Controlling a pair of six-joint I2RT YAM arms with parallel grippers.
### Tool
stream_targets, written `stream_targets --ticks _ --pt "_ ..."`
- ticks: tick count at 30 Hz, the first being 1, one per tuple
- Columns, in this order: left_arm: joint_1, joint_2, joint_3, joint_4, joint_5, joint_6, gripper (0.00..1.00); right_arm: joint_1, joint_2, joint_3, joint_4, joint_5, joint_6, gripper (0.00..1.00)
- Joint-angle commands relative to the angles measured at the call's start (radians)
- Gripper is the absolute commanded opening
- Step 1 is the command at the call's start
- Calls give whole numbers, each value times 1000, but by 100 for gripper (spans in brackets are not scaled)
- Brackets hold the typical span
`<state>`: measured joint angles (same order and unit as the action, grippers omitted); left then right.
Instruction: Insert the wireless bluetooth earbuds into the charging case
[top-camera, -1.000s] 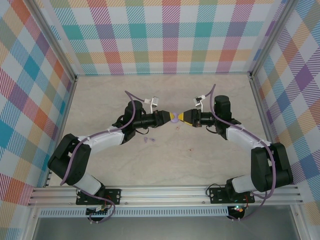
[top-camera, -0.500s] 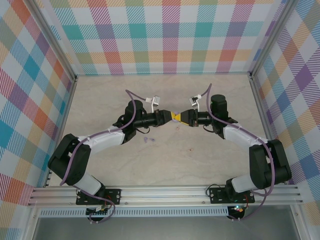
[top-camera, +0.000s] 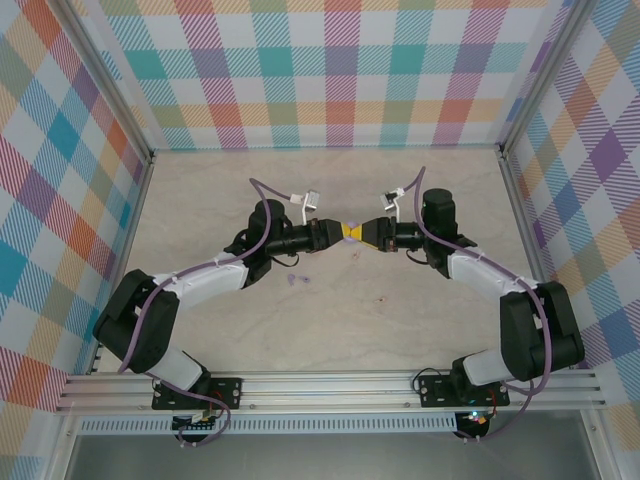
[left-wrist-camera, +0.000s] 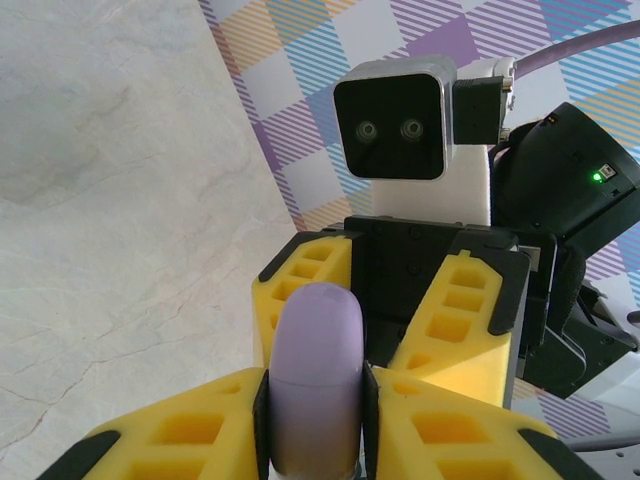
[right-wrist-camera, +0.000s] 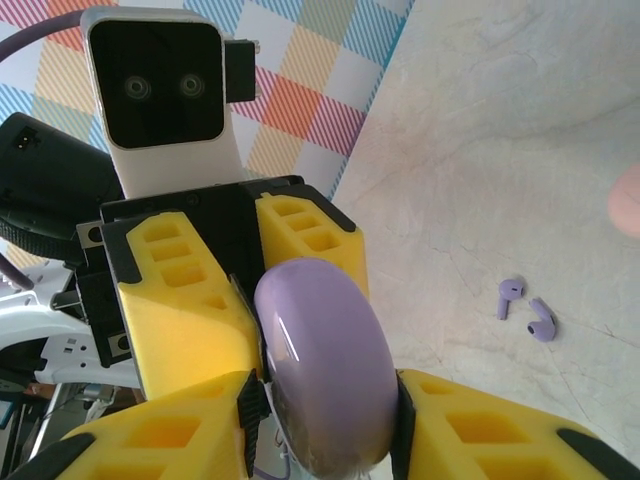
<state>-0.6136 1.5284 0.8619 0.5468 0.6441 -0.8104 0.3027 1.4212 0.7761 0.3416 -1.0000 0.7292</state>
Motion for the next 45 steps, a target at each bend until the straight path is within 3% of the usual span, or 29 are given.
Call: stream_targets --ticks 1,8,16,21,32,45 --pt "-11 -40 16 -1 15 36 29 3 -28 22 0 25 -28 42" --pt "-12 -40 12 -5 15 37 29 3 -37 23 -1 25 -30 39" --pt "-12 -36 17 -8 42 40 31 3 -67 42 -73 28 -73 19" --pt "-12 -34 26 2 94 40 37 2 -89 51 -122 24 -109 14" --pt "-13 -31 37 27 162 36 37 4 -101 64 -171 -28 -158 15" --pt "-30 -3 59 22 198 36 37 4 -125 72 -215 -3 -189 17"
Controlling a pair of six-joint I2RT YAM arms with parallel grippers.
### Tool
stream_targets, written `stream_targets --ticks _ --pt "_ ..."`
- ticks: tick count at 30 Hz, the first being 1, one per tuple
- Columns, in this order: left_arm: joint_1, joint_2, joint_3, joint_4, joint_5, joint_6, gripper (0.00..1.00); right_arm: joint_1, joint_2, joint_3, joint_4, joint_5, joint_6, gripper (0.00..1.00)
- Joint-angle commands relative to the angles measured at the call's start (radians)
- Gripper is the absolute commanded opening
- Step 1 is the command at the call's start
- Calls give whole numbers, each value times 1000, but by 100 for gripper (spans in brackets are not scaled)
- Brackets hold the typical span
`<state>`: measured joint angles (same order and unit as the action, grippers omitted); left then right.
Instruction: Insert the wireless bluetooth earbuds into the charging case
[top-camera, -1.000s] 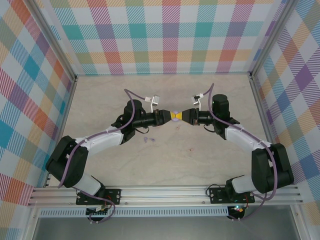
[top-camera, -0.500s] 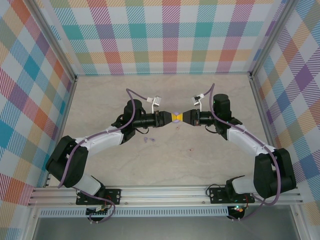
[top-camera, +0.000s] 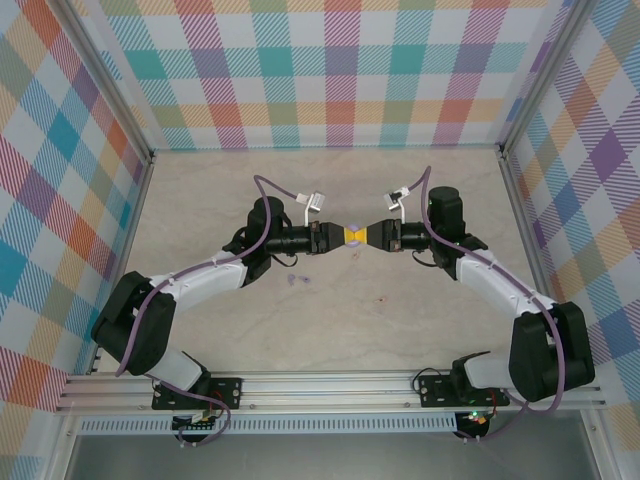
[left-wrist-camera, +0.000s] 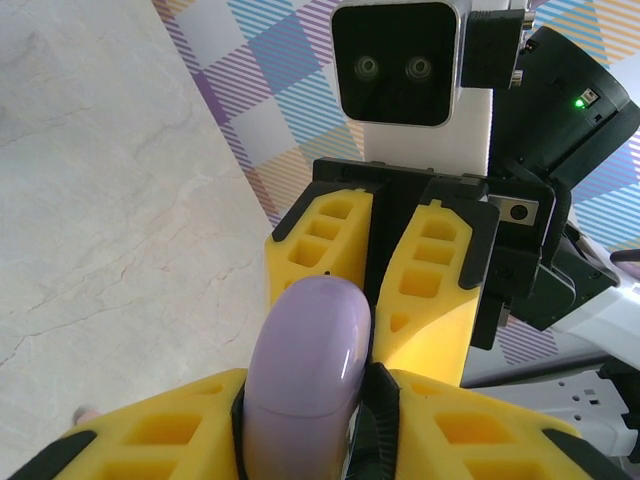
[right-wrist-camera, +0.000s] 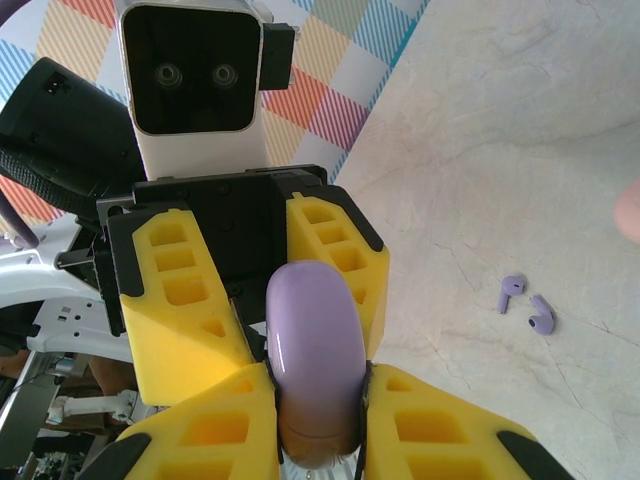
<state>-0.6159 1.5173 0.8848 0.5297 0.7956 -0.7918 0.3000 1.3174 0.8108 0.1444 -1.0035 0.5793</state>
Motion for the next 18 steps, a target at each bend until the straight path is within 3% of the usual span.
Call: stream_targets --ticks 1,7,11,14,18 --pt "-28 7 37 39 47 16 37 7 -22 38 -19 7 -41 17" --pt "-29 10 39 37 52 14 35 6 -24 40 -27 26 -42 17" --pt "-30 11 40 39 53 13 25 7 -23 42 -39 37 -48 18" --pt "-30 9 42 30 46 20 15 7 -27 49 -63 49 -62 23" --pt "-30 4 57 -37 27 66 13 7 -46 62 -130 85 -99 32"
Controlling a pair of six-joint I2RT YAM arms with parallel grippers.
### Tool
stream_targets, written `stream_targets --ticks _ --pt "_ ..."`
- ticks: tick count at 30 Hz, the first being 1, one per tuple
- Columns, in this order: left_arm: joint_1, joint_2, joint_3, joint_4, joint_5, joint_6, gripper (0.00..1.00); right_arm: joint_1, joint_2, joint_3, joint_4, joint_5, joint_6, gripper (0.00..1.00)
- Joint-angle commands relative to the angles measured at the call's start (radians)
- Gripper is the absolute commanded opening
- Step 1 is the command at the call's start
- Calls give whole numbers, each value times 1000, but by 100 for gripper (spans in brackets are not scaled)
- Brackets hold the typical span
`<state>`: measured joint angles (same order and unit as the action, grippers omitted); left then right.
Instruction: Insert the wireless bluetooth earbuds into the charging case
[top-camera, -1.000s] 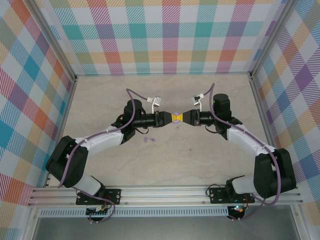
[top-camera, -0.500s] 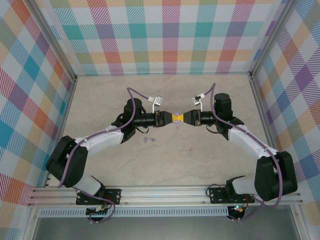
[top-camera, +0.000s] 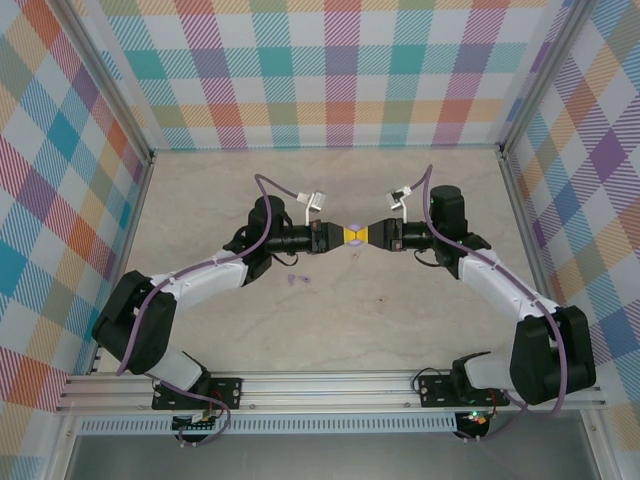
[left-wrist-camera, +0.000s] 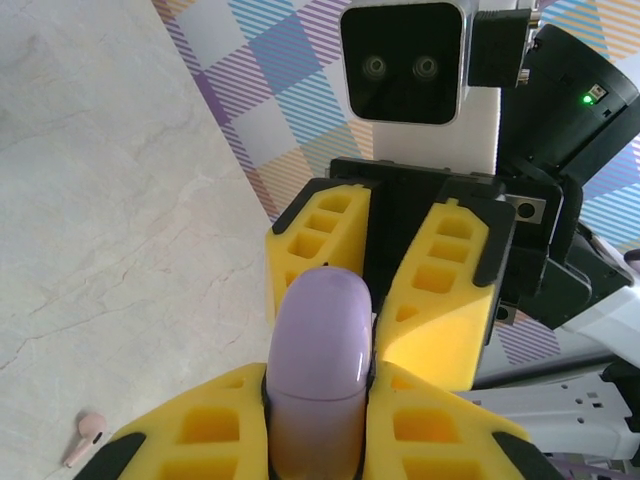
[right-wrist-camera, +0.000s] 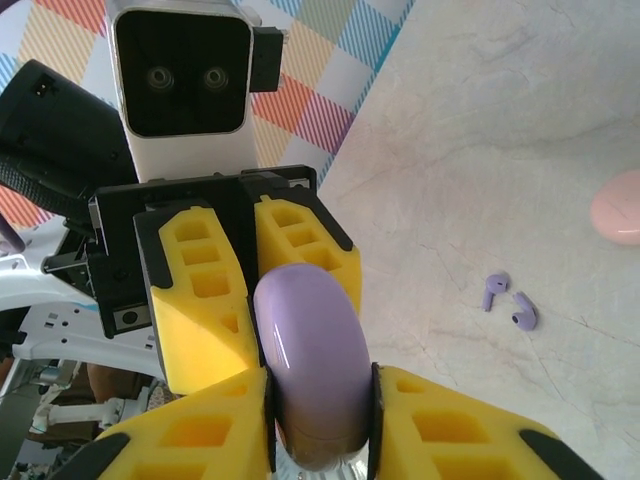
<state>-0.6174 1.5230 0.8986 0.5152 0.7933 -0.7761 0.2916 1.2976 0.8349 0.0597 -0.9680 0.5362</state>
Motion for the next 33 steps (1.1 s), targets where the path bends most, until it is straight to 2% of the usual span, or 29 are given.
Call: stream_targets --ticks 1,7,12,19,23,28,33 --pt "-28 -4 50 -42 27 67 13 14 -36 38 -63 64 -66 36" --pt "-28 -23 108 -211 9 202 13 12 -99 43 -142 136 -112 49" --pt "-28 -54 123 -285 -44 318 13 -3 -140 54 -206 164 -146 53" --pt "-28 -96 57 -167 -155 522 16 -5 -191 107 -347 222 -258 59" --pt "-28 -68 95 -202 -130 611 16 -2 -209 109 -373 229 -304 60" --pt "-28 -65 50 -65 -70 659 17 2 -219 120 -384 189 -347 61" --pt "-28 -86 40 -53 -14 719 19 4 -209 159 -443 202 -390 64"
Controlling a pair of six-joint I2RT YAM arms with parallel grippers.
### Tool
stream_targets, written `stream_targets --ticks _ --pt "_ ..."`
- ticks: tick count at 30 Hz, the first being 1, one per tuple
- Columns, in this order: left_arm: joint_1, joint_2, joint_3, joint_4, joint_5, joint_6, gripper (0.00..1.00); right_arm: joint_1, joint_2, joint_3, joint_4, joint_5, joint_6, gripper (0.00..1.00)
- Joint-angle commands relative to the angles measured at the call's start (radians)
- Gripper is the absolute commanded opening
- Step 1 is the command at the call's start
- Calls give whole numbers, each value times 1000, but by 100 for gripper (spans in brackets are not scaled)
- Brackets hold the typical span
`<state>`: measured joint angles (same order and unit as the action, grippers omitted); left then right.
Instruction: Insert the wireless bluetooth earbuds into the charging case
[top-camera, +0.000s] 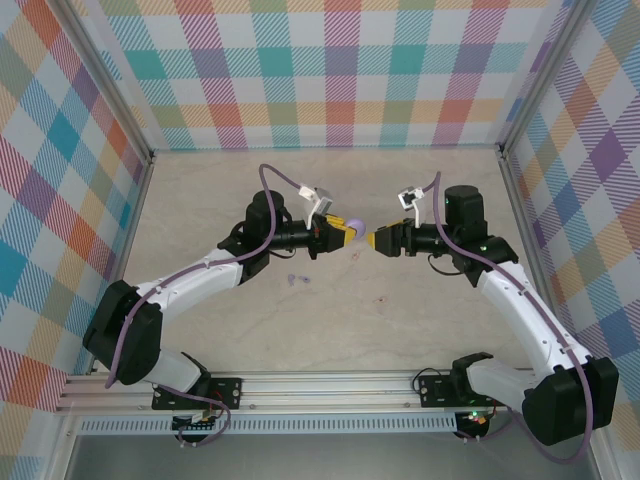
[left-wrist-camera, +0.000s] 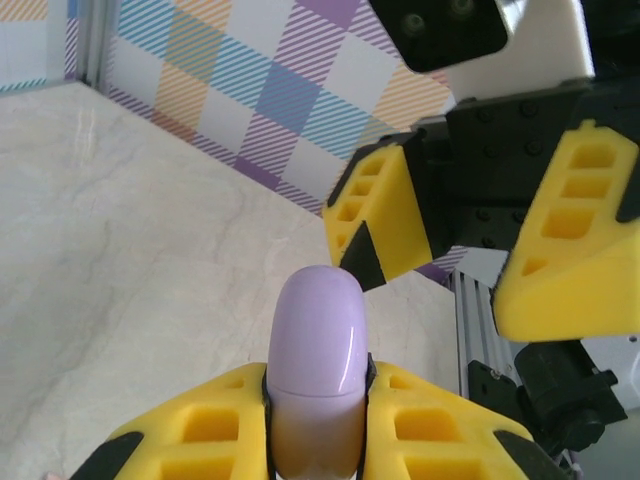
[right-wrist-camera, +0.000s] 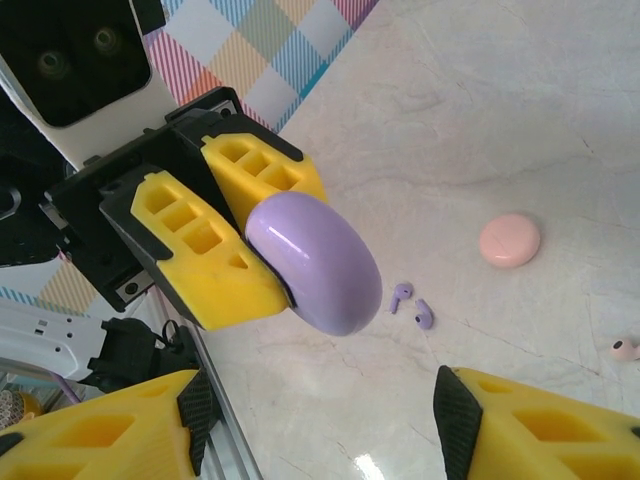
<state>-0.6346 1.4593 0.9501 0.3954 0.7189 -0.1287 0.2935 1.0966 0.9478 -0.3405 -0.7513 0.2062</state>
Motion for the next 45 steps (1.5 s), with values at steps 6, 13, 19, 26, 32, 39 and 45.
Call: stream_targets --ticks 6,13,19,26,32,39,45 --pt "-11 -46 -32 85 88 110 19 28 2 76 -66 -21 -82 65" --pt "-11 -56 -49 122 118 109 19 57 29 102 -106 2 -111 66" --pt "-17 -75 -73 147 146 138 19 67 42 106 -107 45 -109 67" --pt "-23 -96 -82 126 164 171 19 68 50 107 -103 72 -102 67" --pt "-30 -104 -88 121 188 199 18 68 59 114 -106 97 -94 67" --pt "-42 -119 -81 73 197 240 18 68 58 117 -105 158 -81 67" --pt "-43 -122 -80 64 196 244 18 68 59 118 -106 160 -75 68"
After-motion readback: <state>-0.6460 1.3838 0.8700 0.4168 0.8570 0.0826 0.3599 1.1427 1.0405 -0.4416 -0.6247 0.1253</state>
